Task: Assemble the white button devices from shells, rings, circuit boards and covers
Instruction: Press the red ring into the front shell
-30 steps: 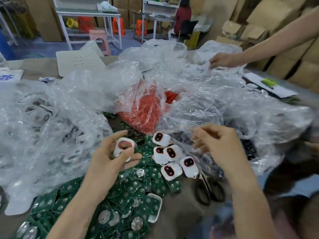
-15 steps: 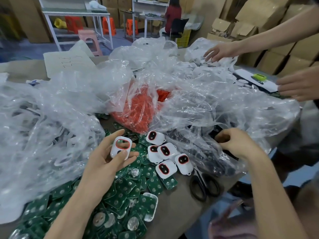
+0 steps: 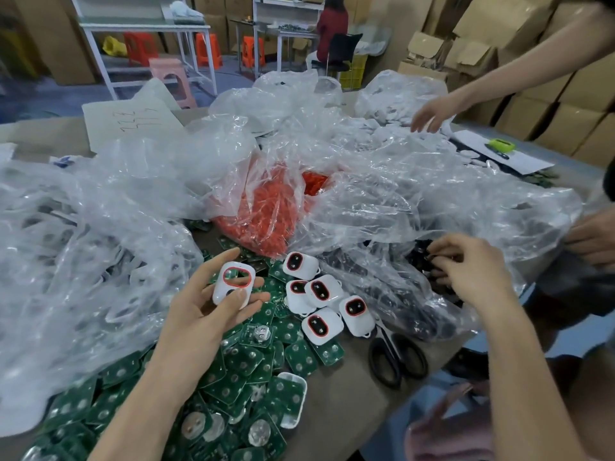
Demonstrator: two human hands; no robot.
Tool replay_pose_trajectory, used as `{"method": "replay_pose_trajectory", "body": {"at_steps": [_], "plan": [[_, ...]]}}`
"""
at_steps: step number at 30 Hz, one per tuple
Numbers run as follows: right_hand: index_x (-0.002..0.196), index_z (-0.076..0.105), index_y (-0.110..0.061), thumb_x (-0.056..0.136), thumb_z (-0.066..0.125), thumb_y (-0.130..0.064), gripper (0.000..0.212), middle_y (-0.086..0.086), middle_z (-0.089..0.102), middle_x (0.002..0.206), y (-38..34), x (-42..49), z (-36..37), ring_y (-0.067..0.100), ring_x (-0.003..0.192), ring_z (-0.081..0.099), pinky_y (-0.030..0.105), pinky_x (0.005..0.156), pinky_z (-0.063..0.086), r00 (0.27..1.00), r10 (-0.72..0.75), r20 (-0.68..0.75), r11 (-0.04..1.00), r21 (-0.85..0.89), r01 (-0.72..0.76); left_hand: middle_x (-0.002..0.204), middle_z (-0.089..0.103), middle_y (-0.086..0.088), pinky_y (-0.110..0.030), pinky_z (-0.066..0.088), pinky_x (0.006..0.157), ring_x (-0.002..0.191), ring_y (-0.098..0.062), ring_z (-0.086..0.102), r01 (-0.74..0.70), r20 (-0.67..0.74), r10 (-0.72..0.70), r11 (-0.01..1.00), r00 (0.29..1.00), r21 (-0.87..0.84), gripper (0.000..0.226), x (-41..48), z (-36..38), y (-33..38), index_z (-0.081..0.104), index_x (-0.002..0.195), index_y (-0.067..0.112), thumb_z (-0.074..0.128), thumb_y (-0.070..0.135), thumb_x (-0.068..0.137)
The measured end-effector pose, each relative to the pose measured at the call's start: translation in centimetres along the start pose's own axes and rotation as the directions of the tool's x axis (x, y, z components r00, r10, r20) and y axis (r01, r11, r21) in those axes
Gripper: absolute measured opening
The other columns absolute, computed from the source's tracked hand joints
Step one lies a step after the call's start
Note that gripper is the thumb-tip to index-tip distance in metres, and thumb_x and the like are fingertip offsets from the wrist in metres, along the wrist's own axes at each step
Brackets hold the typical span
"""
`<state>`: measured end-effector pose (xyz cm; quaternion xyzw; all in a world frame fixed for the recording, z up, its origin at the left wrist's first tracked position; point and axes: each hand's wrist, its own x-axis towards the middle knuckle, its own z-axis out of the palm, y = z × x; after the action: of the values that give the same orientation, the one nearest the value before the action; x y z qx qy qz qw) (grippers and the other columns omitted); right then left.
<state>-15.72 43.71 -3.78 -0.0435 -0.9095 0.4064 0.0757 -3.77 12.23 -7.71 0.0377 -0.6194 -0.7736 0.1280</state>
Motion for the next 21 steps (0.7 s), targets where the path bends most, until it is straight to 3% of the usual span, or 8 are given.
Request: {"method": "replay_pose_trajectory", "body": {"at_steps": [2, 4, 7, 9, 11, 14, 16, 21], "plan": [[0.079, 0.067, -0.025, 0.086, 0.065, 0.004, 0.029, -0.001, 0.072, 0.080, -1.9, -1.3, -0.8, 0.012, 0.063, 0.071, 0.015, 0.058, 0.054, 0.996, -0.028, -0.084, 0.963, 0.263, 0.050, 0.109, 0.073, -0.009, -0.022, 0.058, 0.075, 0.091, -0.030, 0.074, 0.001, -0.022, -0.001, 1.000, 1.000, 0.000, 0.047, 0.1, -0.1, 0.0, 0.066, 0.115, 0.042, 0.057, 0.001, 0.093], [0.081, 0.071, -0.023, 0.082, 0.070, 0.001, 0.023, -0.002, 0.075, 0.078, -4.5, -2.9, -1.0, 0.015, 0.066, 0.073, 0.013, 0.059, 0.054, 0.993, -0.074, -0.092, 0.857, 0.504, 0.110, 0.108, 0.073, -0.010, -0.023, 0.058, 0.073, 0.088, -0.031, 0.074, -0.021, -0.024, 0.020, 1.000, 0.999, -0.009, 0.045, 0.0, -0.1, 0.2, 0.065, 0.117, 0.043, 0.058, 0.007, 0.092], [0.092, 0.073, -0.016, 0.077, 0.070, 0.003, 0.024, 0.001, 0.076, 0.087, -8.0, -5.0, 1.8, 0.017, 0.078, 0.074, 0.015, 0.067, 0.055, 0.964, -0.212, 0.161, 0.708, 0.705, 0.038, 0.106, 0.074, -0.008, -0.022, 0.058, 0.071, 0.083, -0.028, 0.075, -0.064, -0.021, 0.064, 0.998, 0.998, 0.016, 0.036, -0.2, 0.5, 1.0, 0.068, 0.112, 0.041, 0.059, 0.019, 0.085], [0.095, 0.074, -0.014, 0.078, 0.068, 0.007, 0.028, 0.003, 0.076, 0.088, -9.7, -6.0, 4.8, 0.016, 0.081, 0.074, 0.017, 0.071, 0.055, 0.914, -0.260, 0.311, 0.681, 0.730, -0.055, 0.108, 0.073, -0.005, -0.022, 0.058, 0.068, 0.081, -0.024, 0.075, -0.108, -0.068, 0.115, 0.989, 0.991, 0.103, 0.030, -0.4, 1.0, 1.2, 0.075, 0.093, 0.036, 0.057, 0.013, 0.089], [0.093, 0.075, -0.017, 0.081, 0.066, 0.008, 0.029, 0.004, 0.076, 0.085, -10.9, -6.9, 7.5, 0.017, 0.080, 0.074, 0.018, 0.073, 0.055, 0.877, -0.291, 0.383, 0.669, 0.736, -0.100, 0.110, 0.072, -0.002, -0.022, 0.058, 0.067, 0.082, -0.021, 0.075, -0.118, -0.128, 0.141, 0.977, 0.982, 0.178, 0.041, -0.6, 1.3, 1.1, 0.079, 0.081, 0.034, 0.055, 0.002, 0.093], [0.090, 0.077, -0.025, 0.082, 0.068, 0.006, 0.033, 0.003, 0.076, 0.083, -11.9, -7.9, 9.9, 0.019, 0.079, 0.074, 0.018, 0.074, 0.056, 0.823, -0.366, 0.434, 0.672, 0.736, -0.089, 0.109, 0.073, 0.008, -0.024, 0.059, 0.070, 0.086, -0.019, 0.074, -0.073, -0.182, 0.100, 0.986, 0.978, 0.148, 0.028, -0.6, 1.6, 1.1, 0.080, 0.086, 0.032, 0.062, 0.010, 0.089], [0.085, 0.078, -0.026, 0.080, 0.070, 0.006, 0.034, 0.003, 0.076, 0.081, -12.2, -8.3, 10.8, 0.021, 0.077, 0.074, 0.020, 0.072, 0.056, 0.808, -0.385, 0.447, 0.663, 0.742, -0.095, 0.096, 0.076, 0.001, -0.026, 0.060, 0.070, 0.084, -0.020, 0.074, -0.030, -0.190, 0.056, 0.990, 0.980, 0.138, 0.016, -0.5, 1.5, 1.2, 0.079, 0.089, 0.026, 0.065, 0.023, 0.082], [0.083, 0.078, -0.030, 0.079, 0.073, 0.001, 0.032, -0.004, 0.075, 0.076, -12.4, -8.4, 11.4, 0.011, 0.072, 0.072, 0.015, 0.067, 0.053, 0.808, -0.399, 0.434, 0.693, 0.719, -0.044, 0.085, 0.076, -0.009, -0.032, 0.061, 0.072, 0.081, -0.024, 0.073, 0.052, -0.237, -0.034, 0.996, 0.971, 0.070, 0.026, -0.3, 1.1, 1.4, 0.078, 0.087, 0.019, 0.068, 0.037, 0.071]]}}
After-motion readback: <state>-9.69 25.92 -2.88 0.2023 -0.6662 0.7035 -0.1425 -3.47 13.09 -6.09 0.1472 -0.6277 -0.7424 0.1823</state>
